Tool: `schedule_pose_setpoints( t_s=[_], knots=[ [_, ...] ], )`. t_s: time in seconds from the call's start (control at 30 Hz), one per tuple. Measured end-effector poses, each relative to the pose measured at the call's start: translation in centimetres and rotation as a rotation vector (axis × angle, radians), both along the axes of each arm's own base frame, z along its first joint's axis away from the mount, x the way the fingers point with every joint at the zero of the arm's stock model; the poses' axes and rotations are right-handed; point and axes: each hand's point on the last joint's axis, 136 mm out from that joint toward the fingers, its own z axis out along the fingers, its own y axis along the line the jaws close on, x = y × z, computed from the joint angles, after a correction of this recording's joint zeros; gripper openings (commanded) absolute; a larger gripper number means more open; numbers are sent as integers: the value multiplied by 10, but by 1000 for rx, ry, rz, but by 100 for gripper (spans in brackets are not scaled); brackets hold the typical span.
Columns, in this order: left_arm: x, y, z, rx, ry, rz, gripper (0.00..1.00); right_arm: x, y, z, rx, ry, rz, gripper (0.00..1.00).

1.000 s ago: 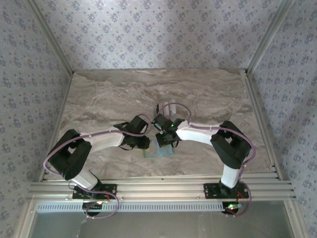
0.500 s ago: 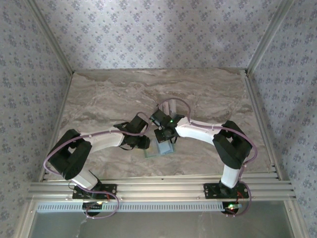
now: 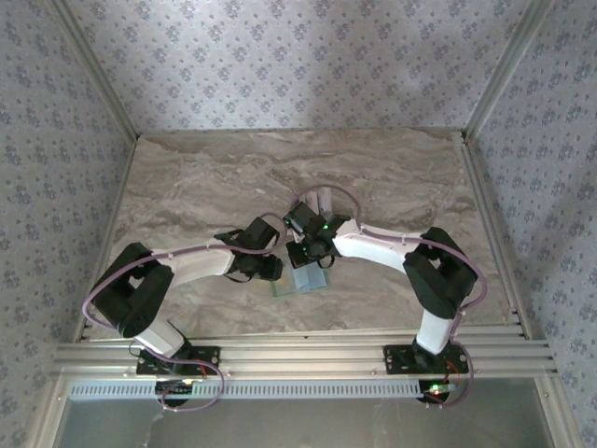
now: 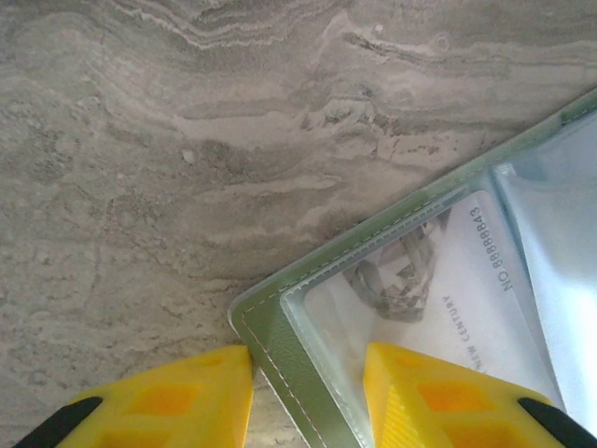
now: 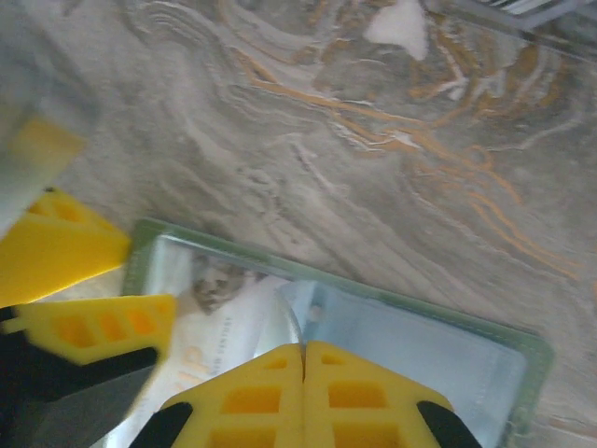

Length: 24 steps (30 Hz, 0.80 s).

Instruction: Put the credit cards into the card holder

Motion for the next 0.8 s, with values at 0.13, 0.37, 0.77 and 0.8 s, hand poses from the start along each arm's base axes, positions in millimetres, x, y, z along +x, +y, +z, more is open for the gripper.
schedule_pose_setpoints(
  t_s=[0.13, 0.37, 0.77, 0.8],
  knots=[
    [0, 0, 0, -3, 3, 2, 37, -3, 5, -1, 70, 42, 4, 19],
    [1, 1, 0, -34, 25, 17, 37, -9, 13, -6, 179, 121, -2, 28],
    [2, 5, 3, -138, 40, 67, 39, -16, 23, -4, 269, 172, -3, 43],
    [2, 5, 3, -144, 41, 70, 39, -16, 24, -4, 273, 175, -3, 44]
  ],
)
